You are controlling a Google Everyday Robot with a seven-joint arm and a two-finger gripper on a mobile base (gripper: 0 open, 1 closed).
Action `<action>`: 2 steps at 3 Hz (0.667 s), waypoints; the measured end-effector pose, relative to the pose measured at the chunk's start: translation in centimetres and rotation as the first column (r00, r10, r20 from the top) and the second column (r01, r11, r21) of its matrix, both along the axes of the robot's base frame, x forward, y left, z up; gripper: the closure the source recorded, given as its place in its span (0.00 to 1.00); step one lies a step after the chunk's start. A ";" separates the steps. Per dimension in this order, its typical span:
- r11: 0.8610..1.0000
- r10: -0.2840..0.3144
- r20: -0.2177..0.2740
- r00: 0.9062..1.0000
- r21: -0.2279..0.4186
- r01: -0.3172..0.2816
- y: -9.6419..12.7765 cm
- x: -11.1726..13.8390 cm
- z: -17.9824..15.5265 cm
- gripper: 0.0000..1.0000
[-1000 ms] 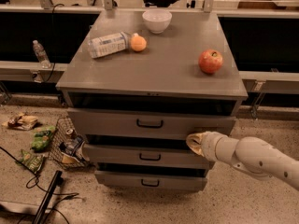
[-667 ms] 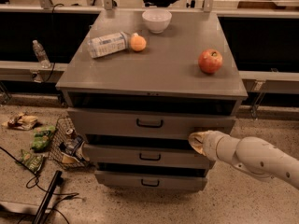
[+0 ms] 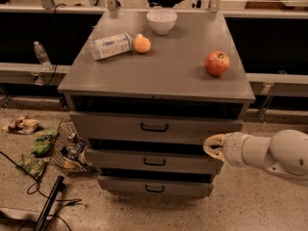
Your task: Close top drawer
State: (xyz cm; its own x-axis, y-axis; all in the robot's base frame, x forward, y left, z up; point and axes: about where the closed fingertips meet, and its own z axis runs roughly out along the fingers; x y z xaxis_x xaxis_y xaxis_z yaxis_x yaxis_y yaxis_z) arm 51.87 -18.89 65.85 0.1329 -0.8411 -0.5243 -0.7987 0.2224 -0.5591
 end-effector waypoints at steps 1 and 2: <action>0.990 -0.026 -0.049 0.998 0.136 0.033 -0.2 -1.4 3.7 1.00; 0.949 -0.041 -0.025 0.999 0.311 0.047 -1.1 -2.2 8.1 1.00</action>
Offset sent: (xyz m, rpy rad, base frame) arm -0.0429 -0.0570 0.1533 0.5822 -0.1193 -0.0605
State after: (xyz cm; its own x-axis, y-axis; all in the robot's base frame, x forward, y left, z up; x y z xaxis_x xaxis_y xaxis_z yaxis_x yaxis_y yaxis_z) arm 49.72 -20.01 73.96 0.0875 -0.6401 -0.7633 -0.7934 0.4186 -0.4419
